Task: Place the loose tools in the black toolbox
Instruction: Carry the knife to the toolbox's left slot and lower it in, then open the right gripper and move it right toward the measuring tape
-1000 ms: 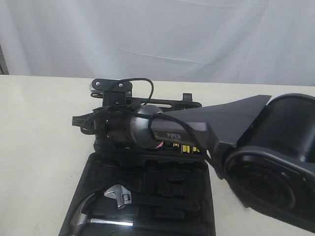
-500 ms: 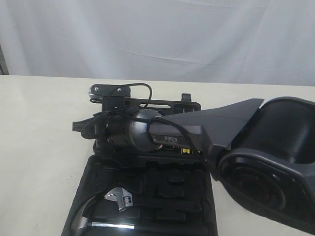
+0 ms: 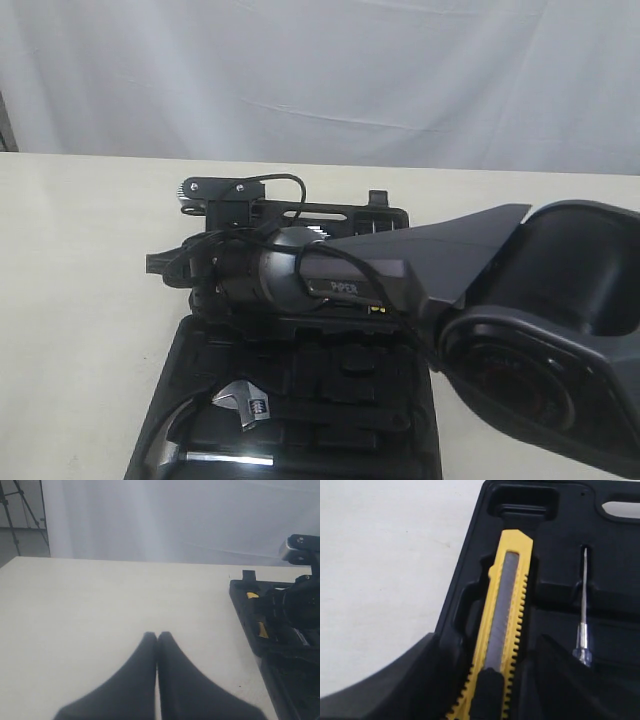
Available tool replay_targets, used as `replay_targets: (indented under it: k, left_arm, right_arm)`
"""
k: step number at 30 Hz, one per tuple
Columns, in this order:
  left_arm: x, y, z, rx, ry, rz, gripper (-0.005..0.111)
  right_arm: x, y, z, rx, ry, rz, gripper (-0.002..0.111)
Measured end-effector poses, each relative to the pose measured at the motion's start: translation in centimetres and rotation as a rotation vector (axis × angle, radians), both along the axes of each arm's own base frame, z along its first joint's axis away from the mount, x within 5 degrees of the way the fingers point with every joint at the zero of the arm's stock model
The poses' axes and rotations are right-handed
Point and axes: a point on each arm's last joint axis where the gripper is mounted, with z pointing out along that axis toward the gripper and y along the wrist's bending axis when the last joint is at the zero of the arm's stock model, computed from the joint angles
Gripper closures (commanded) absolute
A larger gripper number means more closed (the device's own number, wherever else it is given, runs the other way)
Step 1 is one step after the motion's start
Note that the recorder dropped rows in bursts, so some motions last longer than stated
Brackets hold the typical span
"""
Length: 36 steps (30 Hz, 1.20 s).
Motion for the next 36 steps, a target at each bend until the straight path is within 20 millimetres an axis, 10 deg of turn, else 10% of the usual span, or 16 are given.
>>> replay_targets:
  k: [3,6,26,36]
  left_arm:
    - [0.0,0.0,0.0,0.000,0.000,0.000,0.107]
    - [0.0,0.0,0.0,0.000,0.000,0.000,0.107]
    - [0.0,0.0,0.0,0.000,0.000,0.000,0.107]
    - [0.0,0.0,0.0,0.000,0.000,0.000,0.107]
  right_arm:
    - [0.0,0.0,0.1,0.000,-0.002,0.001,0.060]
    - [0.0,0.0,1.6,0.011,-0.027,0.002,0.109]
    - [0.8,-0.1,-2.2,-0.114,-0.079,0.048,0.108]
    - [1.2,0.5,-0.9,-0.096,-0.115,0.049,0.108]
